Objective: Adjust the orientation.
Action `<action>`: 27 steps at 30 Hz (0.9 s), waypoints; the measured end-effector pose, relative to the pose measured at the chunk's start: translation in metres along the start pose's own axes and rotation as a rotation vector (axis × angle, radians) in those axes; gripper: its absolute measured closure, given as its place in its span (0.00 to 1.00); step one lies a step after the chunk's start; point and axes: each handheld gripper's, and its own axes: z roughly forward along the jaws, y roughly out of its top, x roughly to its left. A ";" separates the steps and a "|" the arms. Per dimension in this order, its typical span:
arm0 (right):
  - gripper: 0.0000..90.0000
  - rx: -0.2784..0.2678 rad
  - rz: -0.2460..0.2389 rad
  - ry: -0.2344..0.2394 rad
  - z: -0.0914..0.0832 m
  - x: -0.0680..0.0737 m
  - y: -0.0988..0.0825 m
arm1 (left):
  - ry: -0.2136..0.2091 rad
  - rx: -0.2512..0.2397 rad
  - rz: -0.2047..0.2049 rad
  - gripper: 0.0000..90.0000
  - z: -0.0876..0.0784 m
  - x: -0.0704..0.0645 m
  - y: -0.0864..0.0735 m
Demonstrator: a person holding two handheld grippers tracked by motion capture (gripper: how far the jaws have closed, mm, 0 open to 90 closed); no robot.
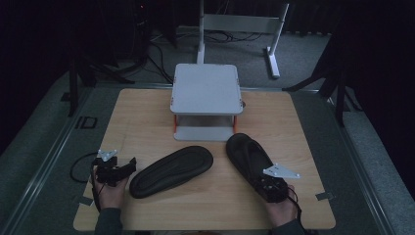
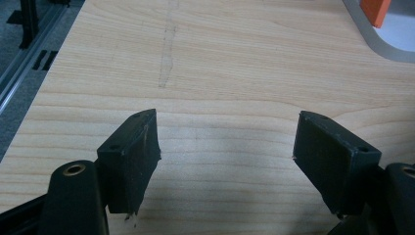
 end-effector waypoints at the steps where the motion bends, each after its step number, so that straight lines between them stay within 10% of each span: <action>1: 0.93 -0.009 0.007 0.011 0.001 0.003 0.002 | 0.000 0.002 0.003 0.28 0.000 -0.001 0.000; 13: 0.92 0.005 0.004 0.089 0.046 0.037 0.017 | -0.004 0.002 0.015 0.28 0.000 -0.002 0.000; 19: 0.70 0.022 -0.100 0.168 0.047 0.057 0.011 | -0.007 0.000 0.018 0.28 -0.002 -0.003 0.000; 27: 0.64 0.003 -0.050 0.017 0.042 0.016 0.012 | -0.066 -0.032 0.073 0.28 -0.019 -0.018 0.001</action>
